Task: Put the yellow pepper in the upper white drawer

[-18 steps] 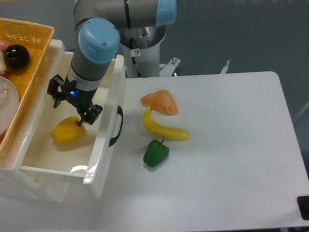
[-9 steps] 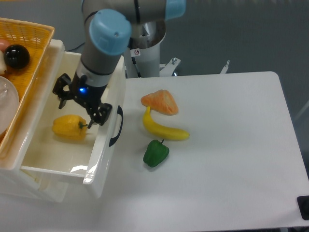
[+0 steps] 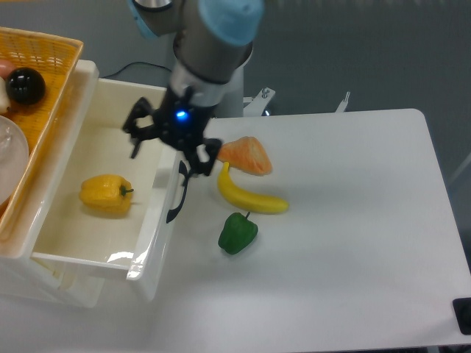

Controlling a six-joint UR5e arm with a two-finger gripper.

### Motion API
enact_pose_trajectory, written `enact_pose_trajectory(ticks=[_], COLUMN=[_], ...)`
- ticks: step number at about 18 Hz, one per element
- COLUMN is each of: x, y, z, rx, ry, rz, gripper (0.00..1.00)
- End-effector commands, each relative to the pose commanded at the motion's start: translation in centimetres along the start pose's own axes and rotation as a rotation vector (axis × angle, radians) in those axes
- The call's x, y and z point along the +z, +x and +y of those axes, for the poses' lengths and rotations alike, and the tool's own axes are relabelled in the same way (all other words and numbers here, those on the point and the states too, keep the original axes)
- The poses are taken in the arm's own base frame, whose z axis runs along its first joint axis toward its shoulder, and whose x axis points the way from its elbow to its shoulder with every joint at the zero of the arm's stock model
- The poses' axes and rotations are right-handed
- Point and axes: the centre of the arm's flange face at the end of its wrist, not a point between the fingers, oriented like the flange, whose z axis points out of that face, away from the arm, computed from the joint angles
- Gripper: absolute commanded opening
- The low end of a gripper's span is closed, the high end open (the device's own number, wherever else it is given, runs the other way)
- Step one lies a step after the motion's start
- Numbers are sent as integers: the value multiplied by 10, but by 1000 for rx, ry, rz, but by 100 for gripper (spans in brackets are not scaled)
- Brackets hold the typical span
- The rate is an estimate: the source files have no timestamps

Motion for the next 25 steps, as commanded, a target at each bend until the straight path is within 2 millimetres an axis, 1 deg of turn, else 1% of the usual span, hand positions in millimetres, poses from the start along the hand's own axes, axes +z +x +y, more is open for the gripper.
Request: enact_pose_trajectory(ticks=[3,5,7,8,9,11,12,13,14,15,16,18,20,22,23,24,25], x=[-11,-15,-8,-5,-8,-22,-25,-29,-34,-40,-51,-57,-61,-64,-66,-63,-65], y=[-19,-27,-36,-43,-52,-85,-98,-110,-116,-128,-138,-154,-164,-169,-173,-175,-176], z=[10,27,51,58,63,80,88,96,102,113,126,145,153,158,164,170,172], rx=[43,82,121,139,151,152,178,241,354,466,566,677,697,687,674,669,668], ry=[-13,-106,-226,-260,-276,-295,-314,-344,-395,-456,-496,-522,-525,-530,-539,-581,-615], rz=[-42,-132,-213,-227,-239,-255,-255,-256,-253,-243,-228,-188,-177,-178,-177,-172,-177], gripper=[100,100,100,100,100,100,100,100,100,100,100,100,100,100,100,100,100])
